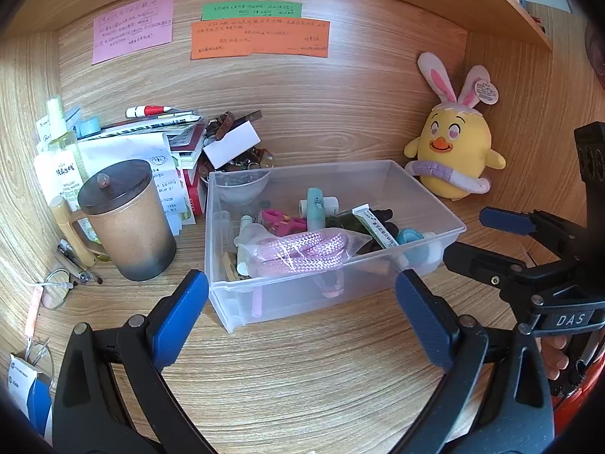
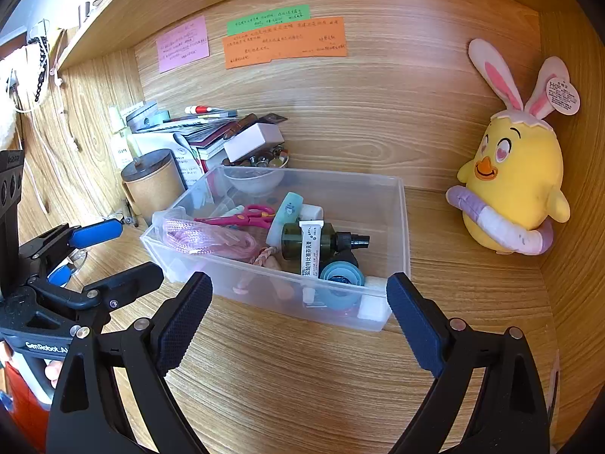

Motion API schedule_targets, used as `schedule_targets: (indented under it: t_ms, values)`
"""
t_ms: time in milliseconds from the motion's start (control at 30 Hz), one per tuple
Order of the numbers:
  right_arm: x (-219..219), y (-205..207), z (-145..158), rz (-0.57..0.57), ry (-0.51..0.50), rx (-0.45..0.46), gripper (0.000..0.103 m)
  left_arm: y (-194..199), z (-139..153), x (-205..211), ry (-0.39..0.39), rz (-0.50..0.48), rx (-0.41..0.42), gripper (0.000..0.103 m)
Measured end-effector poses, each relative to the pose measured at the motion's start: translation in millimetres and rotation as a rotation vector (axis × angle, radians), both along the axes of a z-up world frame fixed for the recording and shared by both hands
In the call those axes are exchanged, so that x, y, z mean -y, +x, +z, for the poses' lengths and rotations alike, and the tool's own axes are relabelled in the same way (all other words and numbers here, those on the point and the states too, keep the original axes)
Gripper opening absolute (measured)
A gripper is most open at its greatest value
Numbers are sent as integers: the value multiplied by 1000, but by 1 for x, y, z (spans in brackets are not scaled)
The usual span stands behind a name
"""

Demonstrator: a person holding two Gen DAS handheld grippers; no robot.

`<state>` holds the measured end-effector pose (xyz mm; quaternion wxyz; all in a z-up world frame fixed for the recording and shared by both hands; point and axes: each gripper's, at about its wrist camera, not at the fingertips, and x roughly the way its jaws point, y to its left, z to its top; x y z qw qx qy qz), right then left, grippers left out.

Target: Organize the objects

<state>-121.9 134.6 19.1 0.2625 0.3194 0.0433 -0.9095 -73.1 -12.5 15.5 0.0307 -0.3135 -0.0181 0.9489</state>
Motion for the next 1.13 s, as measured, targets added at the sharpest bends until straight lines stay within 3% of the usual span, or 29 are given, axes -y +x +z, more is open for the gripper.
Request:
schedule_targets:
  t_ms: [1133]
  values:
    - [-2, -2, -4, -13, -11, 25, 92, -2, -2, 4, 54, -13, 19, 100]
